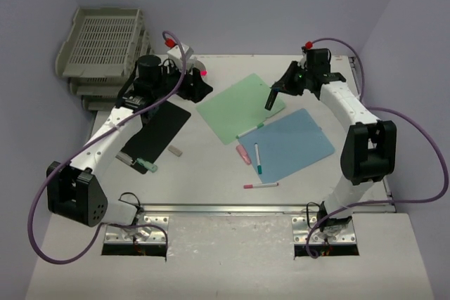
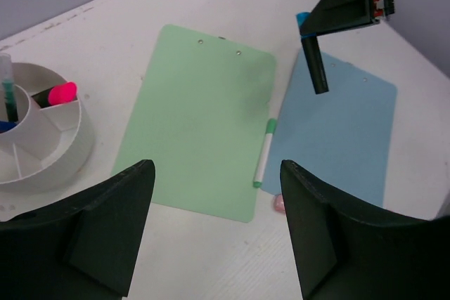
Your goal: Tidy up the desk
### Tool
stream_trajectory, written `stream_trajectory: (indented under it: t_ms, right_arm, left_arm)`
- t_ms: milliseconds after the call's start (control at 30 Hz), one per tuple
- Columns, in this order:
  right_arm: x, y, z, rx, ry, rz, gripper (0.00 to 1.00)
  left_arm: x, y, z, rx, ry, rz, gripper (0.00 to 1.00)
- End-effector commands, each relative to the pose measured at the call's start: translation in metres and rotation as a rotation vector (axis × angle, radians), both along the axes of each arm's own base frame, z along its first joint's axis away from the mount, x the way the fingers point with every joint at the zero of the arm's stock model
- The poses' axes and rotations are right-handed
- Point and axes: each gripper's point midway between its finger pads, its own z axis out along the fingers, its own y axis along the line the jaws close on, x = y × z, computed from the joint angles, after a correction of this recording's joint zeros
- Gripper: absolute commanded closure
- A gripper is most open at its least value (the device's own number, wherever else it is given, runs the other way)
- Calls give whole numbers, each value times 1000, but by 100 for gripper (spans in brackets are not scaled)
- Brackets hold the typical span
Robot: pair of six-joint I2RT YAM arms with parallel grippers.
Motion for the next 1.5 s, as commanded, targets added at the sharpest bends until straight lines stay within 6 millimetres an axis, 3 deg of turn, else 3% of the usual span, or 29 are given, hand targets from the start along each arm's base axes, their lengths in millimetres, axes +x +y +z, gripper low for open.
stream_trajectory:
  t_ms: [0, 33, 167, 267, 400, 500, 533, 600, 633, 733, 800, 867, 1133, 1467]
  right_arm:
    - [32, 22, 86, -119, -392, 119, 100]
    - [39, 31, 104, -129, -476, 119, 100]
    - [64, 45, 141, -179, -662, 39, 100]
    - [83, 59, 158, -170, -746, 8, 100]
    - [116, 97, 174, -100, -834, -25, 100]
    - [129, 123, 181, -59, -947, -51, 100]
    - [129, 132, 191, -54, -1003, -53, 100]
    - [136, 152, 178, -36, -1043, -38, 100]
    - [134, 162, 189, -3, -1090, -29, 100]
    - [147, 191, 167, 9, -1076, 6, 100]
    - [154, 201, 179, 37, -1116, -9, 100]
    - [160, 214, 173, 42, -1145, -11, 100]
    - [175, 228, 136, -8, -1176, -36, 100]
    - [177, 232, 98, -54, -1161, -3, 100]
  left_arm:
    - [-17, -3, 44, -152, -16, -8, 31]
    - [-17, -2, 45, -166, -11, -1, 31]
    - [-15, 14, 44, -196, 1, 50, 30]
    - [-11, 27, 40, -208, 8, 86, 30]
    - [-1, 53, 40, -250, 11, 147, 30]
    - [3, 68, 37, -273, 23, 177, 30]
    - [4, 72, 35, -274, 21, 183, 30]
    - [5, 80, 33, -275, 18, 200, 30]
    - [6, 82, 32, -276, 16, 204, 30]
    - [9, 90, 31, -275, 13, 223, 30]
    - [10, 98, 29, -276, 16, 241, 30]
    - [10, 102, 28, -276, 19, 247, 30]
    - [7, 112, 25, -247, 6, 259, 30]
    - [12, 114, 21, -244, 8, 268, 29]
